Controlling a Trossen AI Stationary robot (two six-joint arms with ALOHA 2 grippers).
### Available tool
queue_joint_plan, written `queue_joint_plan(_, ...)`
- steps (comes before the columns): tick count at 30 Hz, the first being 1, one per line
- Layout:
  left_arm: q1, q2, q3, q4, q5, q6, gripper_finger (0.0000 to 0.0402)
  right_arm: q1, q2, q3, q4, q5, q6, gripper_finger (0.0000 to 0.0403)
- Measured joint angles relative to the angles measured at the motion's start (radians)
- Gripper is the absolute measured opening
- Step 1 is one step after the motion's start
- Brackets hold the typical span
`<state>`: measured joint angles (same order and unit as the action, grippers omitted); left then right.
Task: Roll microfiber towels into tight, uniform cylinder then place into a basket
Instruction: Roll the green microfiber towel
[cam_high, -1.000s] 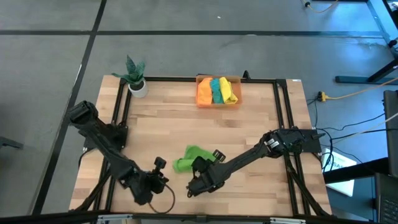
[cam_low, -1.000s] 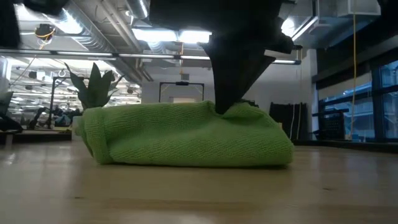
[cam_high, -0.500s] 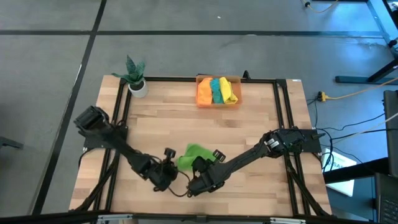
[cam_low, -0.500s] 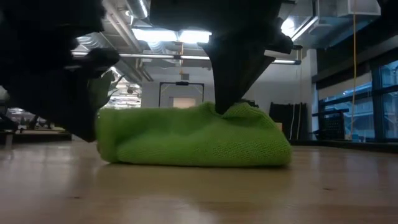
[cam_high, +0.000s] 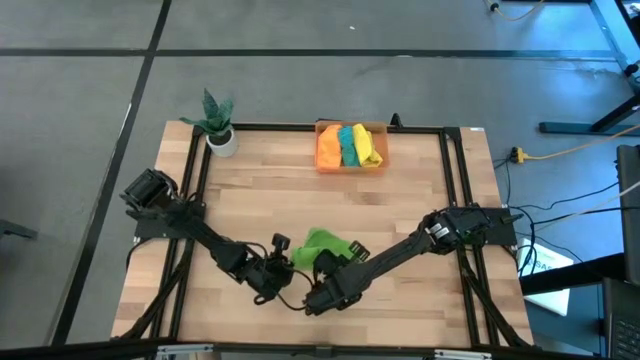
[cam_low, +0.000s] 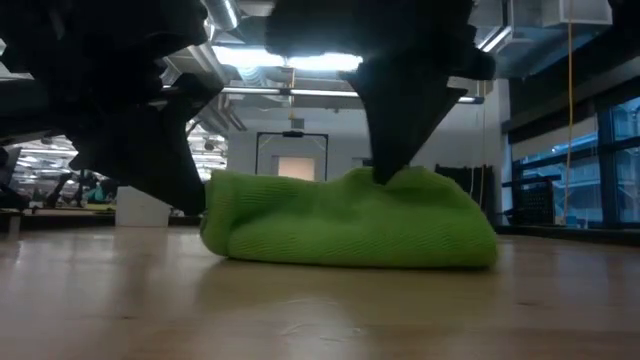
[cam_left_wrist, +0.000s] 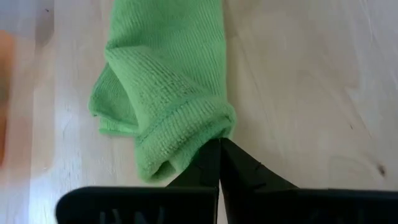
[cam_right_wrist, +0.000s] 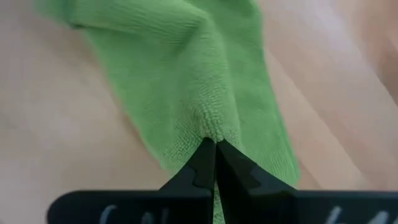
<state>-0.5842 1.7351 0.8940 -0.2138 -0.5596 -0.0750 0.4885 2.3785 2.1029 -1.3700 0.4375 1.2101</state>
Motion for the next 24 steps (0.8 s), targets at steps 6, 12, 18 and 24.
queue_joint_plan(6,-0.004,0.000,0.000,-0.002,0.000,0.000,0.0000,-0.002,0.014,0.000,-0.120,0.004,0.134,0.0010)
queue_joint_plan(12,-0.008,0.000,0.000,-0.005,0.025,0.000,0.0000,-0.015,0.014,0.000,-0.137,0.005,0.141,0.0010)
queue_joint_plan(18,-0.019,0.000,0.001,-0.013,0.048,0.004,0.0000,-0.055,0.015,-0.094,-0.142,-0.024,0.139,0.0010)
queue_joint_plan(24,-0.031,0.000,0.001,-0.014,0.047,0.005,0.0000,-0.094,0.015,-0.180,-0.131,-0.082,0.109,0.0010)
